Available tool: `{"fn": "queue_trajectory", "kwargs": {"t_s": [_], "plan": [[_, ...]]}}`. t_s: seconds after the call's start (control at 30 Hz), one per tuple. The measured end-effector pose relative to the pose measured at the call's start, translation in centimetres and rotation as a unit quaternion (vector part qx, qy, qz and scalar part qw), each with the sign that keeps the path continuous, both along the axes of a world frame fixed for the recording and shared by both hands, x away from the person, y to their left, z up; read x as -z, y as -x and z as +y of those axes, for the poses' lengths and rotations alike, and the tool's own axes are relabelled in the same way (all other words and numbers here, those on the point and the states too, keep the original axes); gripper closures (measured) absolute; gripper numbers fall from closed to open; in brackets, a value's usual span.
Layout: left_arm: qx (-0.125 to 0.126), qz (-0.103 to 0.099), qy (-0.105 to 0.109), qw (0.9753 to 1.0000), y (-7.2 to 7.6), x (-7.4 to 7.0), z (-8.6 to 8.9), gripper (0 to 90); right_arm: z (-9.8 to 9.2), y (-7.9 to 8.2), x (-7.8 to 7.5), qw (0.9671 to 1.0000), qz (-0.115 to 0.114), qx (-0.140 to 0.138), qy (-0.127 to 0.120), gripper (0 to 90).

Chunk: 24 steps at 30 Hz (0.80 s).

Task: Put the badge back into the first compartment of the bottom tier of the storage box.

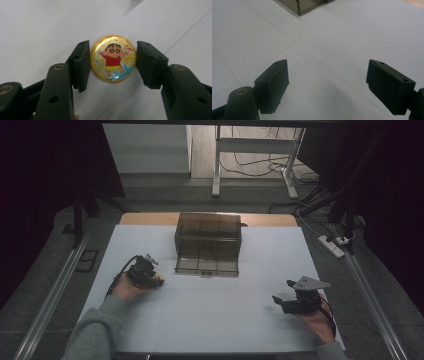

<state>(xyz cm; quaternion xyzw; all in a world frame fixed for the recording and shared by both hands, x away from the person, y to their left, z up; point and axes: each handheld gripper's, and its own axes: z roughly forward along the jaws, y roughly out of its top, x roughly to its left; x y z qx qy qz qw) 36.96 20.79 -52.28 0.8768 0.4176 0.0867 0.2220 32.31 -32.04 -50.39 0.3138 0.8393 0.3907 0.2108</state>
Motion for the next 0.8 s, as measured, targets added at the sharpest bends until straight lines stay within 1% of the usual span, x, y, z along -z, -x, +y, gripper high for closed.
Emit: {"fn": "queue_trajectory", "kwargs": {"t_s": [0.07,0.2,0.23,0.37,0.47,0.63,0.8], "plan": [[-0.003,-0.003,0.0,1.0,0.0,-0.1,0.1,46.7,0.0,0.0,0.0,1.0,0.0,0.0,0.0,17.8],[-0.013,-0.011,0.018,0.9997,0.3,-0.4,0.6,46.7,0.0,0.0,0.0,1.0,-0.001,0.0,0.001,17.9],[-0.015,-0.013,0.019,0.9996,0.4,-0.5,0.7,46.7,0.0,0.0,0.0,1.0,0.0,0.001,0.0,17.9],[-0.021,-0.027,0.037,0.9987,1.0,-1.0,1.1,46.7,-0.1,0.0,-0.1,1.0,-0.003,0.001,0.0,17.9],[-0.023,-0.032,0.046,0.9981,1.4,-1.3,1.3,46.7,0.0,0.0,0.0,1.0,-0.003,0.002,-0.001,18.0],[-0.025,-0.041,0.055,0.9973,1.9,-1.8,1.6,46.7,0.0,0.0,0.0,1.0,-0.004,0.001,0.001,18.0],[-0.025,-0.049,0.063,0.9965,2.3,-2.3,1.6,46.7,0.0,0.0,-0.1,1.0,-0.008,0.001,-0.002,18.6]]}}
